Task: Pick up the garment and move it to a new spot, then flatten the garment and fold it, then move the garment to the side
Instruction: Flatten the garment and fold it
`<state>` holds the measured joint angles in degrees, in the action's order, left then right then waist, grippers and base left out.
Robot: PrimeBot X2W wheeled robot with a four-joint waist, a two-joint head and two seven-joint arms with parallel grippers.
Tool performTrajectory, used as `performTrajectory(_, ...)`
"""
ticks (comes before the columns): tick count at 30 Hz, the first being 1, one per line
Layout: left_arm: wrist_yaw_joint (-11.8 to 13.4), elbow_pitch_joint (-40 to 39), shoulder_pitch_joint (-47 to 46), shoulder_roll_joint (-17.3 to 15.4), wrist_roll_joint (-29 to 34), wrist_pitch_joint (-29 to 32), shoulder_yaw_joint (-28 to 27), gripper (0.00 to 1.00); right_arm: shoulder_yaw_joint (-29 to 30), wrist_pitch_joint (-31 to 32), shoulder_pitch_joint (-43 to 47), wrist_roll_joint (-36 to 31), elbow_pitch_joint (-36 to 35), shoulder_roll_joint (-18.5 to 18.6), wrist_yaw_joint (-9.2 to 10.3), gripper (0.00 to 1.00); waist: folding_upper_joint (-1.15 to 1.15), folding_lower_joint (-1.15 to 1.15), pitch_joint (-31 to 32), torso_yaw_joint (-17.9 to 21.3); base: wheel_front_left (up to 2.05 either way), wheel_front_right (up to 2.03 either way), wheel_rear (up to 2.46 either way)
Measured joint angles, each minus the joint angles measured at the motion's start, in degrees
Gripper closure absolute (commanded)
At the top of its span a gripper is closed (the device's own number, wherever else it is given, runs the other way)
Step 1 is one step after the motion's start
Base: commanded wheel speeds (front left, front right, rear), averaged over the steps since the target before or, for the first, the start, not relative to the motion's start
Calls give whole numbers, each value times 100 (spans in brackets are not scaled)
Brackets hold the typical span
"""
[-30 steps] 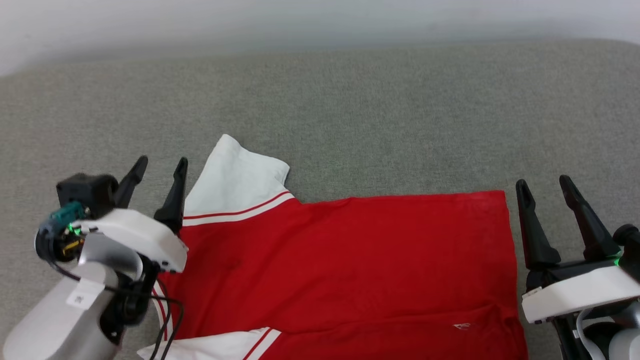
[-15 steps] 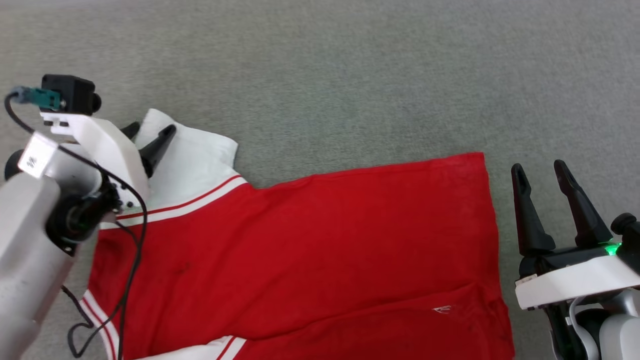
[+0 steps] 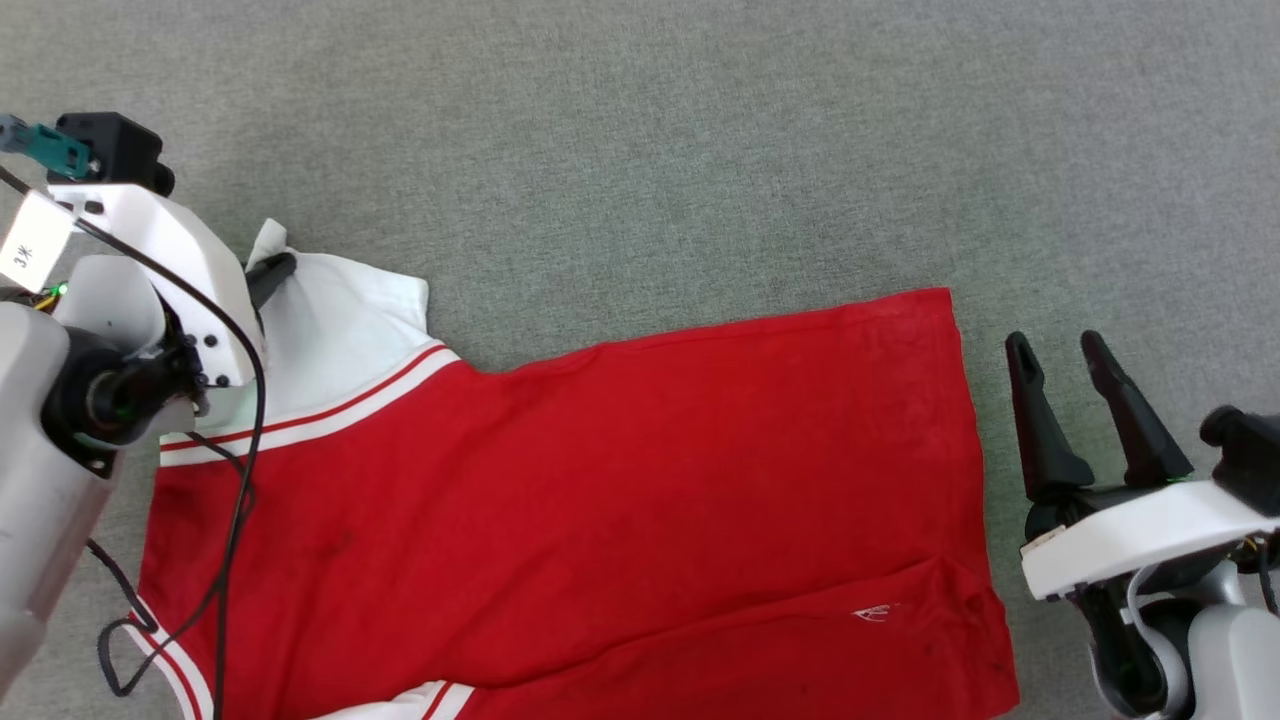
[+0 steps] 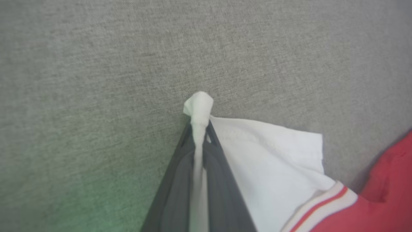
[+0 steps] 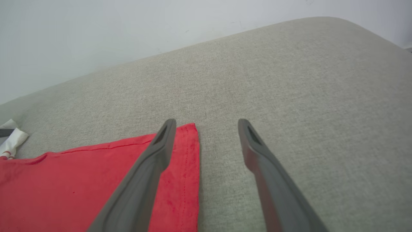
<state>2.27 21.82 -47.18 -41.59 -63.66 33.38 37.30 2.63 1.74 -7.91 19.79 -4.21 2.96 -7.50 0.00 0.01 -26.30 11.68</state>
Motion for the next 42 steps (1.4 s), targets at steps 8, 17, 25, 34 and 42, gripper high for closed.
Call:
performTrajectory(8, -25, -136, 65, 256, 320, -822, 7, 100, 20, 1339, -609, 673, 812, 716, 0, 0, 0, 0, 189, -234, 0, 0, 0)
performTrajectory(17, -24, -580, 57, 358, 619, -1198, 112, 100, -626, 2846, -1336, 1044, 1270, 1422, 0, 0, 0, 0, 314, -650, 0, 0, 0)
performTrajectory(25, -5, -758, 121, 363, 644, -1241, 143, 100, -1047, 4184, -1751, 1267, 1813, 1601, 1, 0, 0, -1, 241, -835, 0, 0, 0)
performTrajectory(34, 19, -766, 179, 339, 645, -1423, 105, 100, -1093, 4445, -2011, 1396, 1818, 1639, 0, 100, 0, -1, 267, -877, 0, 0, 0)
performTrajectory(42, 52, -735, 444, 339, 710, -1960, -9, 100, -535, 3961, -1779, 1236, 1410, 1640, -3, 100, 0, -1, 650, -929, 0, 0, 0)
